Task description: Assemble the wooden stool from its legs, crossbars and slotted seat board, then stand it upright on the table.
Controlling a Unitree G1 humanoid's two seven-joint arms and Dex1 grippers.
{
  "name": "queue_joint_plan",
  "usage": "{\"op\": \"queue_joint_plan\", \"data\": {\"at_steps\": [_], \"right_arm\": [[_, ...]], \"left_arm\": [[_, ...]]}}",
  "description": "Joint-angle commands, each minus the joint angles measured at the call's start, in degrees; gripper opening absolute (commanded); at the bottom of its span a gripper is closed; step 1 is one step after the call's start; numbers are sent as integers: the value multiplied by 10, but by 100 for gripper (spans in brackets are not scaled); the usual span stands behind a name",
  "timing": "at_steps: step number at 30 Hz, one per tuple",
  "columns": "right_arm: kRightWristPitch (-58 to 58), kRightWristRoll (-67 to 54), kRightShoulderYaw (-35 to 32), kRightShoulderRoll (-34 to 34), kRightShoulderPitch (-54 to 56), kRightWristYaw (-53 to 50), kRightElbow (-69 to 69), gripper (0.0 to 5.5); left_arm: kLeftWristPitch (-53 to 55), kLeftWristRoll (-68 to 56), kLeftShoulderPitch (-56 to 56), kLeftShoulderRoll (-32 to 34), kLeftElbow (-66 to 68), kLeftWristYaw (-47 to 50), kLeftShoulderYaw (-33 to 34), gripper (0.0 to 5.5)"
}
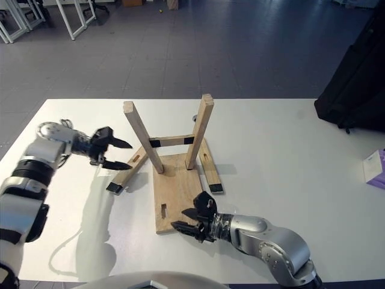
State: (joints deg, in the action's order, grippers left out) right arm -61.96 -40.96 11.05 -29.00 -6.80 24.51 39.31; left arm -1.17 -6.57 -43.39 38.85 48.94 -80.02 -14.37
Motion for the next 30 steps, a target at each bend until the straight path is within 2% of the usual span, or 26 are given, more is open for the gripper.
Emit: {"op": "queue_joint_plan", "data": {"at_steps": [1,3,7,11,15,23,30], "right_arm": [[-26,-31,-29,27,12,-28,28,277],[-31,-36,-30,37,7,-41,38,277],[-37,-31,-19,43,1,-56,45,277],[-43,-37,-26,48,10,-63,44,277],[-48,-41,-27,53,18,-72,47,277],[-81,-80,-58,64,68,-91,51,277],[-106,-119,-87,66,105,-96,35,277]], "left_arm": [[121,-33,69,-8,-104,258,140,423],[164,-35,120,-35,-158,374,187,423],[198,-5,200,-92,-203,522,206,423],[210,3,241,-128,-198,601,218,423],[215,6,241,-129,-112,594,215,415],[178,7,256,-152,16,541,195,287],[130,-10,283,-194,102,602,222,173]]}}
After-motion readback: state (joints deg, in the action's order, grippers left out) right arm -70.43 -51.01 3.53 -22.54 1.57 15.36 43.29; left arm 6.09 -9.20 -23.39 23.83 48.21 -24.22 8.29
